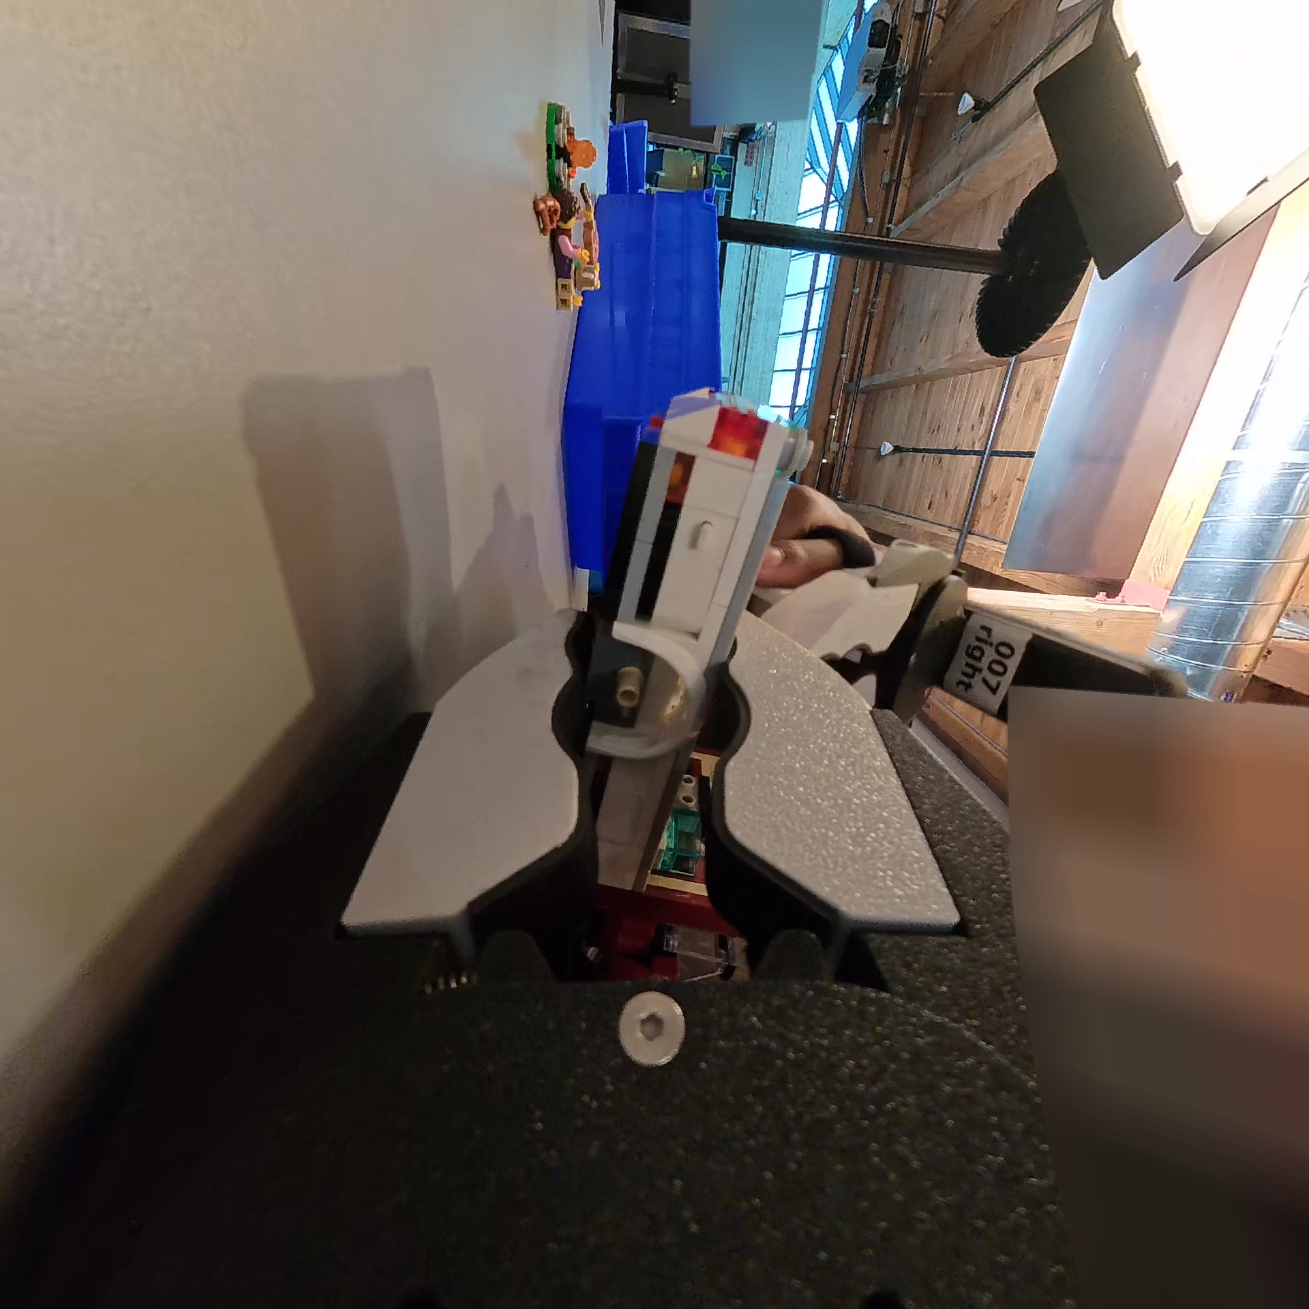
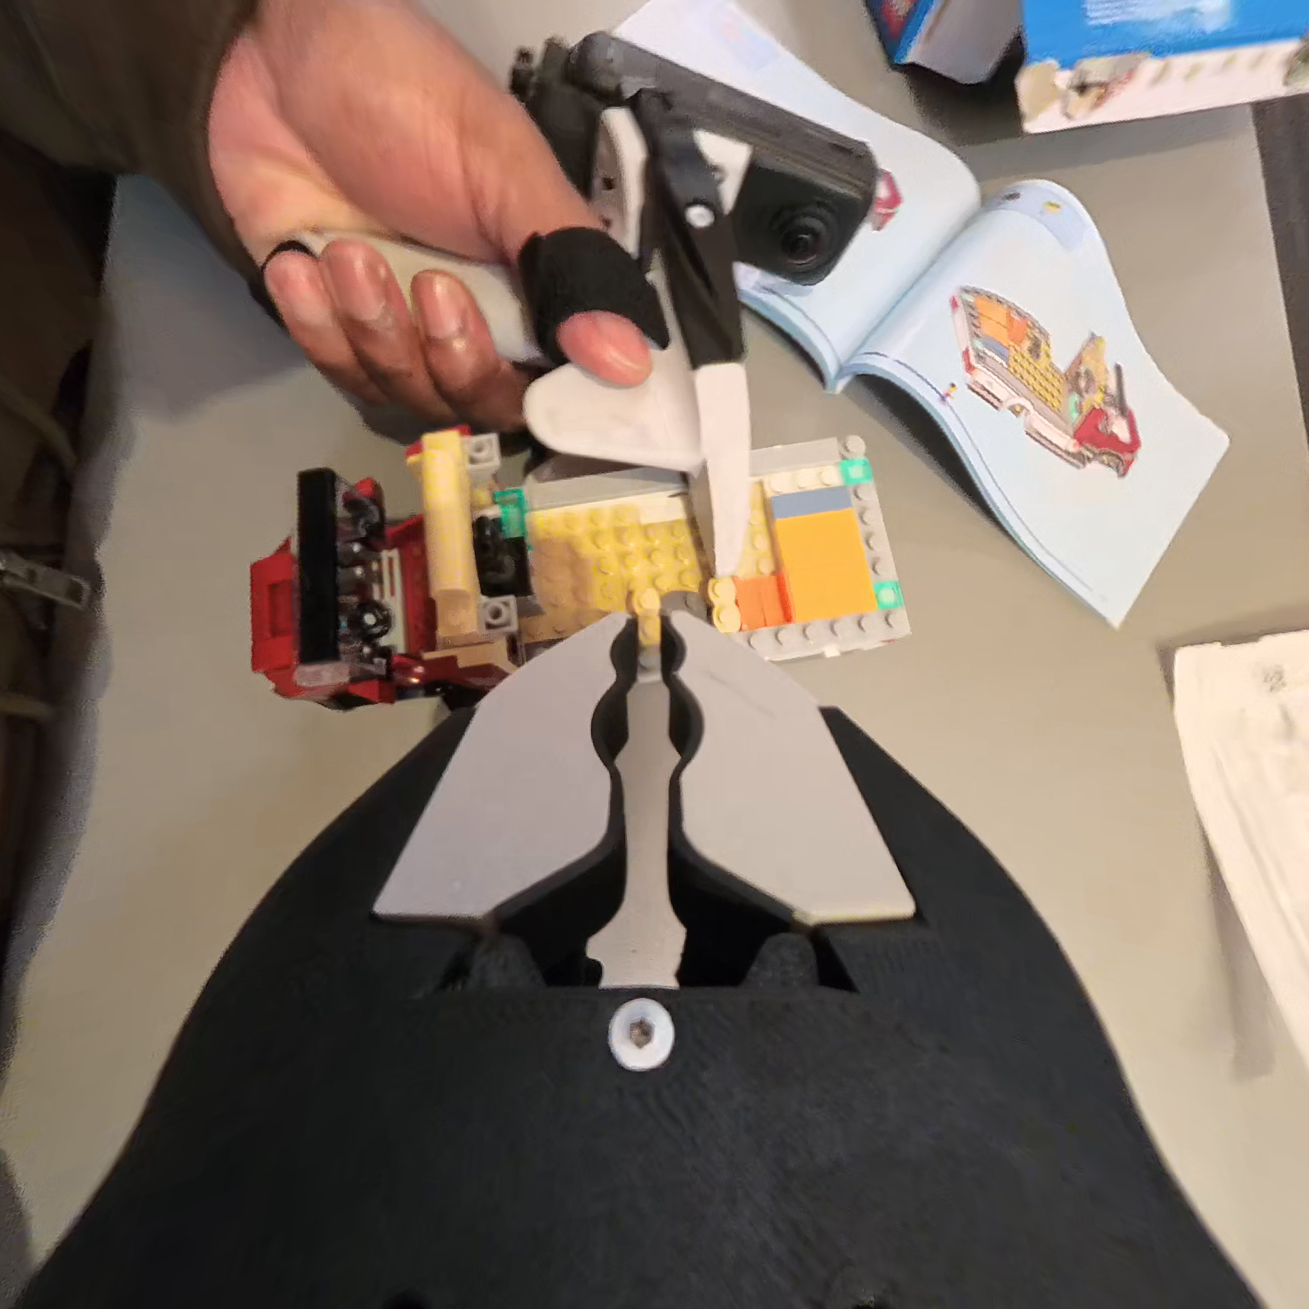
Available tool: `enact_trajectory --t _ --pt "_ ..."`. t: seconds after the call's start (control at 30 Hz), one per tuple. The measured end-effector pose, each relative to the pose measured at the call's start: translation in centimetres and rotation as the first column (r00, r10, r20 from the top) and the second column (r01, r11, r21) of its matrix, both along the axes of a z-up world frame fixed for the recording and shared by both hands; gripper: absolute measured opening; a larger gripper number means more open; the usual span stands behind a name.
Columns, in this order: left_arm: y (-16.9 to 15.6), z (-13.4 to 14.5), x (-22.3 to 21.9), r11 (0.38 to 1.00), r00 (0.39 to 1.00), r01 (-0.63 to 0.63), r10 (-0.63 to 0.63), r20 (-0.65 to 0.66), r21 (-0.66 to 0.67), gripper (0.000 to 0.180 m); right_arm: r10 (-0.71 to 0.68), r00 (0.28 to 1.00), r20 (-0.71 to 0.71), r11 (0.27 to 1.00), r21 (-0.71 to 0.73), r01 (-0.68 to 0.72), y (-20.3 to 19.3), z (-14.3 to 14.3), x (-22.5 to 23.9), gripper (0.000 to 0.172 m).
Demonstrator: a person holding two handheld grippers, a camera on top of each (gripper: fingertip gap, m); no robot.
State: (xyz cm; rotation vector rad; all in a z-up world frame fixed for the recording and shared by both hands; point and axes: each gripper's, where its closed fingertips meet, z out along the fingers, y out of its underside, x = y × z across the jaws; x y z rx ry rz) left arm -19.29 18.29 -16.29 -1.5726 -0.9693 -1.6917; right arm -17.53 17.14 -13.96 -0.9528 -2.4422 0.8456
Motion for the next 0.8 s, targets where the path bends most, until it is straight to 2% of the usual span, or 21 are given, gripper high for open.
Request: enact_trajectory --t 0.07,0.13,0.2,0.3,0.37,0.43,0.57,0.8 --pt "0.0 0.1 0.0 1.0 1.0 -0.001 0.001 0.004 0.005 0.032 -0.108 0.994 0.025 0.988 -0.109 0.11 0.8 0.4 -0.2 0.012" --pt "0.0 0.2 0.1 1.0 1.0 -0.001 0.001 0.011 0.012 0.032 -0.262 0.96 0.102 0.923 -0.263 0.28 1.9 0.4 -0.6 0.022" --pt "0.1 0.3 0.1 1.0 1.0 -0.007 0.006 0.019 0.023 0.032 -0.353 0.908 0.225 0.807 -0.417 0.417 2.5 0.0 -0.3 0.031" --pt "0.2 0.6 -0.1 0.998 0.999 -0.026 0.024 0.038 0.053 0.032 -0.366 0.845 0.389 0.579 -0.616 0.534 2.4 -0.3 0.3 0.043" --pt "0.2 0.9 0.0 0.996 0.999 -0.032 0.028 0.043 0.078 0.032 -0.348 0.817 0.459 0.467 -0.671 0.576 2.2 -0.9 0.6 0.049" --pt "0.3 1.1 0.2 0.995 0.999 -0.028 0.024 0.035 0.096 0.032 -0.321 0.801 0.506 0.394 -0.697 0.598 1.8 -1.3 0.8 0.055" --pt "0.4 0.9 0.7 0.995 1.0 -0.017 0.017 0.001 0.103 0.032 -0.265 0.796 0.544 0.311 -0.733 0.605 0.9 -1.2 0.8 0.062" --pt "0.5 0.6 1.0 0.994 0.999 -0.004 0.008 -0.038 0.107 0.032 -0.238 0.775 0.585 0.274 -0.725 0.632 0.7 -1.9 0.4 0.064"
